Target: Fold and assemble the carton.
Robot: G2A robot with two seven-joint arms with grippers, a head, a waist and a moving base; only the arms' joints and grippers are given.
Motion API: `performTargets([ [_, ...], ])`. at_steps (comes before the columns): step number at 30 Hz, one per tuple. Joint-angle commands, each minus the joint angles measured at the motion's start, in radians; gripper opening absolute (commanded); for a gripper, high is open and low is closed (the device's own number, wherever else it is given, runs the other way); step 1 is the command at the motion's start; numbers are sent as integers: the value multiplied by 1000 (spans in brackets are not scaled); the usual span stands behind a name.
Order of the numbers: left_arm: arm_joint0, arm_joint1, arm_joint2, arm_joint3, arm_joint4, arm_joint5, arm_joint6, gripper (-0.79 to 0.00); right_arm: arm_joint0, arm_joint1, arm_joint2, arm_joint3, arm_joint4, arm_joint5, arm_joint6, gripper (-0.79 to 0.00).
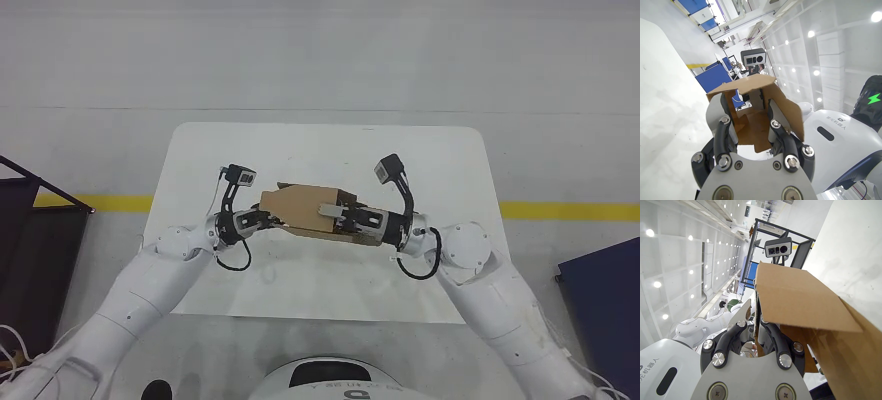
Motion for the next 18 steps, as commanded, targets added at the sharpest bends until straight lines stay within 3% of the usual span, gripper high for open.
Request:
performTargets([
  [1,0,1,2,-1,2,1,-1,-416,0,0,-1,0,3,0,-2,-662],
  [13,-7,12,23,0,30,-12,12,-443,14,-4,-23,1,-14,10,0,-668],
  [14,-8,13,24,1,28,-14,14,-443,15,-4,-24,1,-15,11,-1,-683],
  [15,-9,15,25,1,27,-15,15,-443,17,-4,-25,2,-16,11,1,-770],
  [18,-11,18,28,1,25,-20,20,-437,20,-4,-25,2,-24,12,6,-785],
])
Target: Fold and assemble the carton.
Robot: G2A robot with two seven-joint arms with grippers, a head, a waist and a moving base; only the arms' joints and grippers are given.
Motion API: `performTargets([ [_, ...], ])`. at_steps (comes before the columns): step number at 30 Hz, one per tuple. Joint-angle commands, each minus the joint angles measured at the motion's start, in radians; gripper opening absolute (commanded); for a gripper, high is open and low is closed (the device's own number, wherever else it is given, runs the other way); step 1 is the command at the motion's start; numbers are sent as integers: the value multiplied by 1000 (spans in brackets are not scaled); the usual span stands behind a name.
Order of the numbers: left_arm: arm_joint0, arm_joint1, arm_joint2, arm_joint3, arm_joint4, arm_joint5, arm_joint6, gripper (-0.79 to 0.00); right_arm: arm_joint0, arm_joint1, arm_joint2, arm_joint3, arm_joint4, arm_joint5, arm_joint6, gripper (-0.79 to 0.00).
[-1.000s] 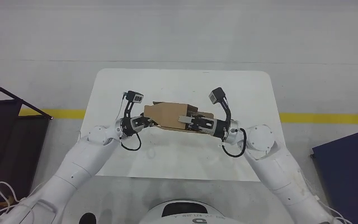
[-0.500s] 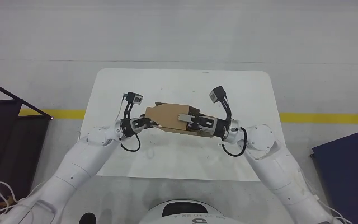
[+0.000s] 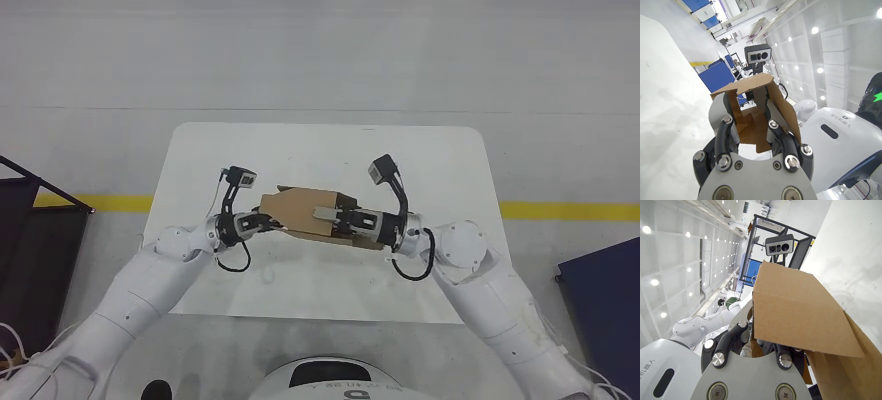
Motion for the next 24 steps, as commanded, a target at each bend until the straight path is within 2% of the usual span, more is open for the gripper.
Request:
performTargets([
  [1,-1,2,1,0,-2,-4,4,-425,1,0,0,0,-4,0,0,-785],
  [2,-2,4,0,0,-4,-8,8,-409,0,1,2,1,-7,-2,-2,-785],
  [3,-2,5,-2,0,-8,-13,13,-305,-1,1,6,1,-6,-5,-5,-785],
  [5,-1,9,-8,3,-17,-24,24,-25,-4,2,19,3,7,-11,-10,-785],
  [6,1,12,-12,5,-23,-29,29,0,-7,3,28,3,27,-16,-7,-785],
  [16,28,41,-58,23,-21,-56,56,0,-33,11,120,43,292,-45,111,-785],
  [24,7,40,23,20,139,-124,124,0,-18,9,116,63,310,-35,123,-785],
])
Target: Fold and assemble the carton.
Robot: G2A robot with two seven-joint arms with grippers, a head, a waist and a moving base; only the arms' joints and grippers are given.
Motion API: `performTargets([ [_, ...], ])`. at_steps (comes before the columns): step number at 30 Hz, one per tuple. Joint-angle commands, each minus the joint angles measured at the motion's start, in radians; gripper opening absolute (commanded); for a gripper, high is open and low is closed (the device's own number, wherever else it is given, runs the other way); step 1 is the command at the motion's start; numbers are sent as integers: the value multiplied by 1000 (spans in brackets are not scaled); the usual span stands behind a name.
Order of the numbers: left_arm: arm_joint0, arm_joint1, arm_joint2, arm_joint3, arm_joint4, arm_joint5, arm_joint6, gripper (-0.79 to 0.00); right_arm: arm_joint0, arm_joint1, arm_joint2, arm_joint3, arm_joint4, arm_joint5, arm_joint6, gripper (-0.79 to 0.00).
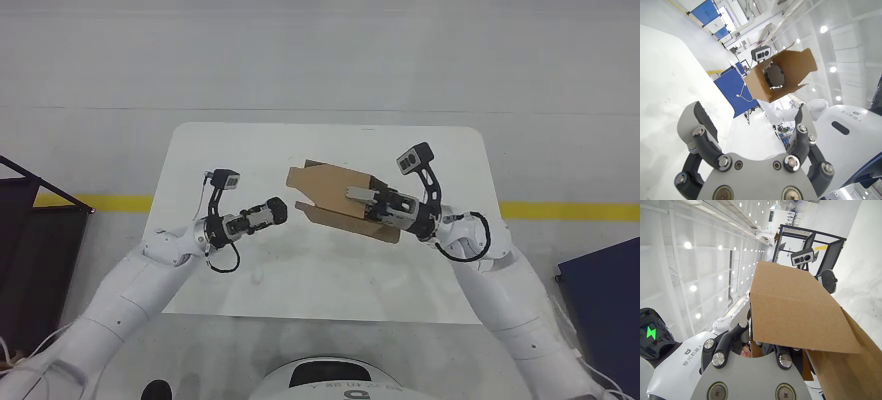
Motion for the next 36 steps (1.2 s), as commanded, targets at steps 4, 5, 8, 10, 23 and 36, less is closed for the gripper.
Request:
performTargets([
  [4,-38,-6,57,18,67,-38,39,0,12,-3,-17,3,-15,7,-3,-785],
  [5,-46,-8,66,24,79,-47,48,0,15,-3,-20,4,-20,7,-4,-785],
  [8,-64,-14,80,27,49,-49,50,0,20,-5,-26,6,-24,5,-3,-785],
  [10,-70,-17,79,32,19,-49,50,0,22,-5,-27,8,-24,4,0,-785],
  [23,-59,-9,70,-17,51,-49,50,0,18,-6,-25,24,-23,-1,-4,-785],
  [36,-103,-52,77,34,106,-49,50,0,12,-7,-33,12,-32,-11,13,-785],
])
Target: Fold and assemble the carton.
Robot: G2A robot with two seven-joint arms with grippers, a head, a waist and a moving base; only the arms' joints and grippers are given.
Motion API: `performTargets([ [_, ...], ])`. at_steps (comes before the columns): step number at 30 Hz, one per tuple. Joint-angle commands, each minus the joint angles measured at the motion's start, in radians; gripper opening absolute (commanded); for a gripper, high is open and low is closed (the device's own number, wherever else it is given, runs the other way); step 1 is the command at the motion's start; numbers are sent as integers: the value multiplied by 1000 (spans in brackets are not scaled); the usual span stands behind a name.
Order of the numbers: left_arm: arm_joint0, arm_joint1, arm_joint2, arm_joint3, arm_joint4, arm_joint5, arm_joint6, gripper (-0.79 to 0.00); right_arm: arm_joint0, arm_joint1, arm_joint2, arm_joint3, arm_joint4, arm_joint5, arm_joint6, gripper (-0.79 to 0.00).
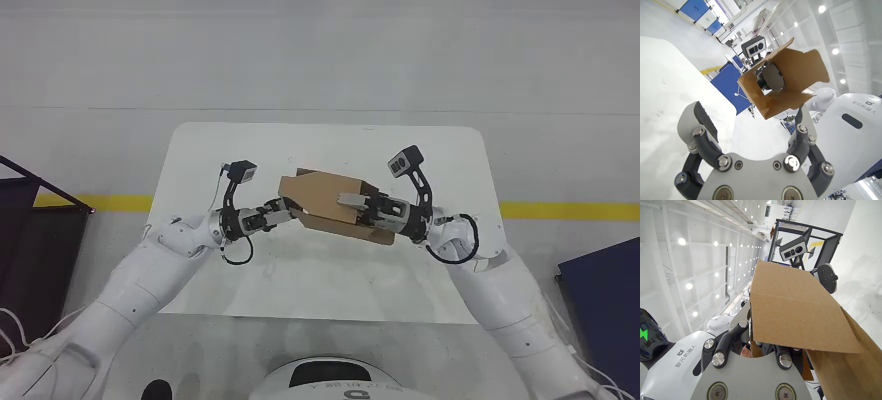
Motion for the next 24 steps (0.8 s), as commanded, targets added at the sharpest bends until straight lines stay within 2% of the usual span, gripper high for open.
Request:
performTargets([
  [1,-6,-9,8,5,11,0,0,0,0,0,-2,-2,-3,0,0,-785],
  [16,-31,-60,3,75,90,0,44,0,10,-4,-32,-12,-42,10,-9,-785],
  [24,-36,-74,-4,77,127,0,58,0,16,-8,-50,-3,-91,15,-49,-785],
])
